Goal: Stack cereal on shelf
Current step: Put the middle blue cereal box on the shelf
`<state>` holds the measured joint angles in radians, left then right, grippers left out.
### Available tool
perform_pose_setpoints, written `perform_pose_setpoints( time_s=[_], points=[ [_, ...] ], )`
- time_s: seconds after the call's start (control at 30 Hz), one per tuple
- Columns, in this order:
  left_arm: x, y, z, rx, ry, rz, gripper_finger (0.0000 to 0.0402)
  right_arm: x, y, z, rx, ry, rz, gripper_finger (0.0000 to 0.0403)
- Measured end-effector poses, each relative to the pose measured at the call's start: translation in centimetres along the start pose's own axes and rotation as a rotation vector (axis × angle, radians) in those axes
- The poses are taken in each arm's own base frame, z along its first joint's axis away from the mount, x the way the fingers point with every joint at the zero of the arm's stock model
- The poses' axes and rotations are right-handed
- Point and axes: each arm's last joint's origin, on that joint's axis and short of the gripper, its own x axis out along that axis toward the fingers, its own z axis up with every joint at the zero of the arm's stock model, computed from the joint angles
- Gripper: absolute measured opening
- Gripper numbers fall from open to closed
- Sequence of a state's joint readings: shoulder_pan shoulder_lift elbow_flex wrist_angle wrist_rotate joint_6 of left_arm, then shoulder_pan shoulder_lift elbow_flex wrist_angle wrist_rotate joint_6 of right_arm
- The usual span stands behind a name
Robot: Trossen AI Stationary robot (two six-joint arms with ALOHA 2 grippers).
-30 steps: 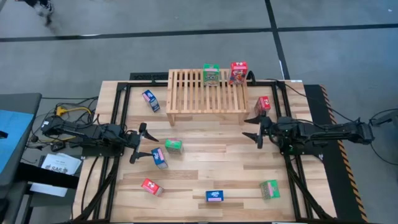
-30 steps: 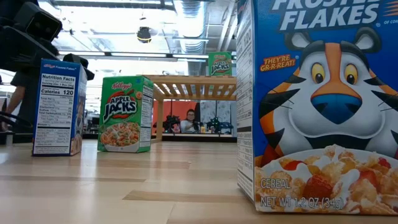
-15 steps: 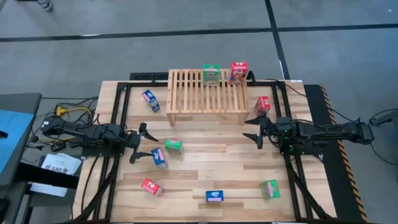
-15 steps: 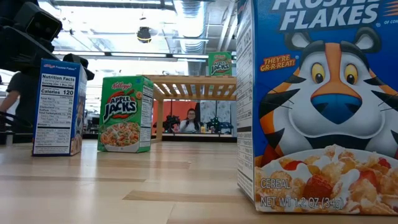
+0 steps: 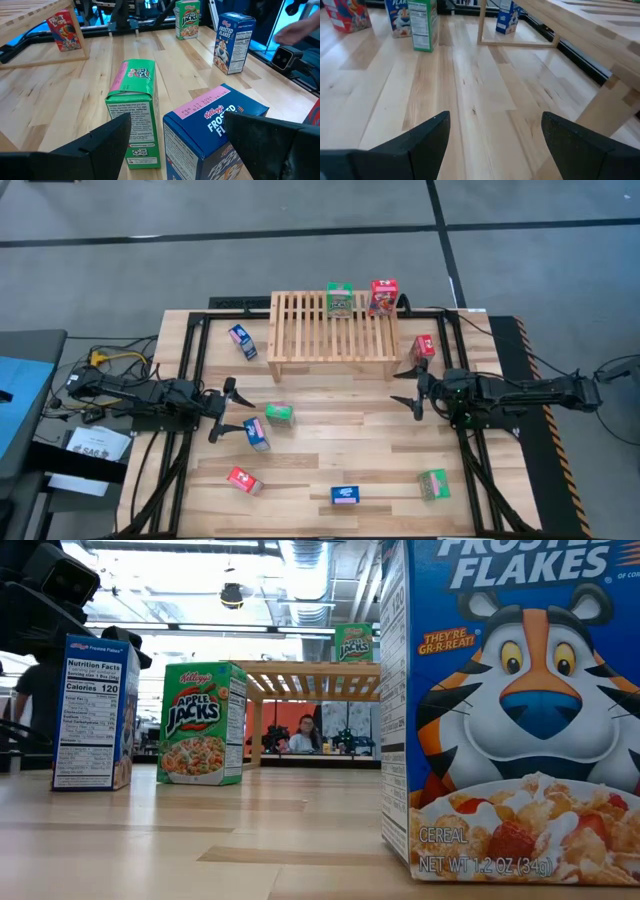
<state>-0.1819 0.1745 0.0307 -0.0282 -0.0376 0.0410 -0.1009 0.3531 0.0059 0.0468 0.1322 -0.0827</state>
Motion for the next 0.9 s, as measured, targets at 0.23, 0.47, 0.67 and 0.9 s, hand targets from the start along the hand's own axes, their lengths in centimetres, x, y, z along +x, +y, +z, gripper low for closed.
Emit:
perform_pose_setpoints(
  time_s=[0.23,0.47,0.67,0.9],
  points=[
    [0.00,0.00,0.00,0.000,0.000,0.001,0.0307,0.00,0.01,-0.05,-0.005,0.005,0.001,0.0338],
    [0.00,0.00,0.00,0.000,0.000,0.001,0.0307,0.00,0.01,-0.09,-0.005,0.008,0.002,0.0338],
    [0.00,0.01,0.00,-0.009,0.000,0.003,0.0307,0.00,0.01,-0.09,-0.006,0.009,0.002,0.0338],
    [-0.01,0.23,0.32,0.150,-0.025,0.079,0.0307,0.00,0.01,-0.11,-0.005,0.009,0.002,0.0338]
  ],
)
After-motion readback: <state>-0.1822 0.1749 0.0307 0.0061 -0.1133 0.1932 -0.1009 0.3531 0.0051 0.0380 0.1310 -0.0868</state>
